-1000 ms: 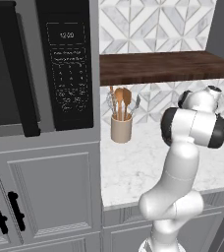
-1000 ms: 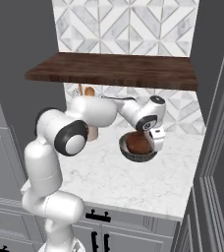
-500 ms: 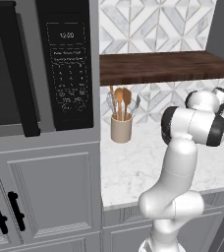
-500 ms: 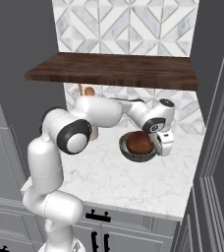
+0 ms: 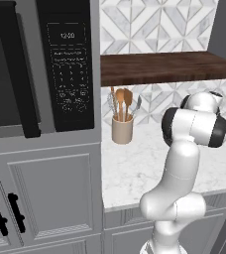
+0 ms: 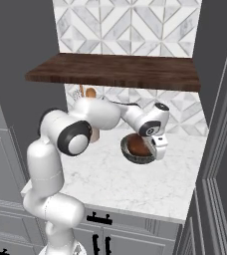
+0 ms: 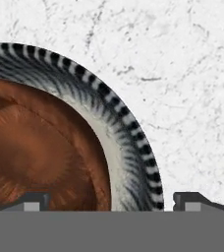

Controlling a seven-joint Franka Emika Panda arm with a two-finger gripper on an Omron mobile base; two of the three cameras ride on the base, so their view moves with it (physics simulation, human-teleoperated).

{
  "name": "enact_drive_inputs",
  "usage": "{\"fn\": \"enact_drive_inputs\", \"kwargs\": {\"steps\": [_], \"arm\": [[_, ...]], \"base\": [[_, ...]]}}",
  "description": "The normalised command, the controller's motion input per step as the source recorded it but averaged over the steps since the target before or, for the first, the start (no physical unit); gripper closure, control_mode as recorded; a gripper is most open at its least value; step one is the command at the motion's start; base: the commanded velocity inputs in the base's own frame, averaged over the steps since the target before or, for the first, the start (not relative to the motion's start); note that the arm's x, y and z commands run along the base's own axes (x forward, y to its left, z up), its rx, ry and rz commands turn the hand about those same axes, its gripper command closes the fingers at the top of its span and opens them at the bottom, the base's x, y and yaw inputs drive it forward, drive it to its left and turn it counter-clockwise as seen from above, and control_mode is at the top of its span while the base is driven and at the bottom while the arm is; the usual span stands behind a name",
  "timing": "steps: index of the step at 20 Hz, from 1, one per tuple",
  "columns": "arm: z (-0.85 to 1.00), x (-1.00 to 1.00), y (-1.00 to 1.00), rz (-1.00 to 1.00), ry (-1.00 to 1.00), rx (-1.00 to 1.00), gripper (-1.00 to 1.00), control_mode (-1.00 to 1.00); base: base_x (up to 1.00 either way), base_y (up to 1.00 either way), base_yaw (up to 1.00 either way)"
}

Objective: Pick up the bowls on the counter and stack them on top of one another in the open cabinet. Place the smaller bowl on top of the larger bowl.

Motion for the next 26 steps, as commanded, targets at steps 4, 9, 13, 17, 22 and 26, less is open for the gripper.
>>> {"fn": "enact_drive_inputs", "kwargs": {"steps": [4,9,13,17,22,26], "arm": [[-0.48,-0.13,0.36,0.07,0.04,0.0,-1.0,-1.0],[-0.53,-0.04,0.27,0.07,0.03,0.0,-1.0,-1.0],[-0.38,0.0,0.22,0.05,0.0,0.0,1.0,-1.0],[0.0,0.0,0.0,0.0,0.0,0.0,1.0,-1.0],[0.05,-0.11,0.0,0.0,-0.02,0.0,1.0,-1.0],[0.49,-0.81,0.0,0.0,-0.12,0.0,1.0,-1.0]], "base": [[0.0,0.0,0.0],[0.0,0.0,0.0],[0.0,0.0,0.0],[0.0,0.0,0.0],[0.0,0.0,0.0],[0.0,0.0,0.0]]}}
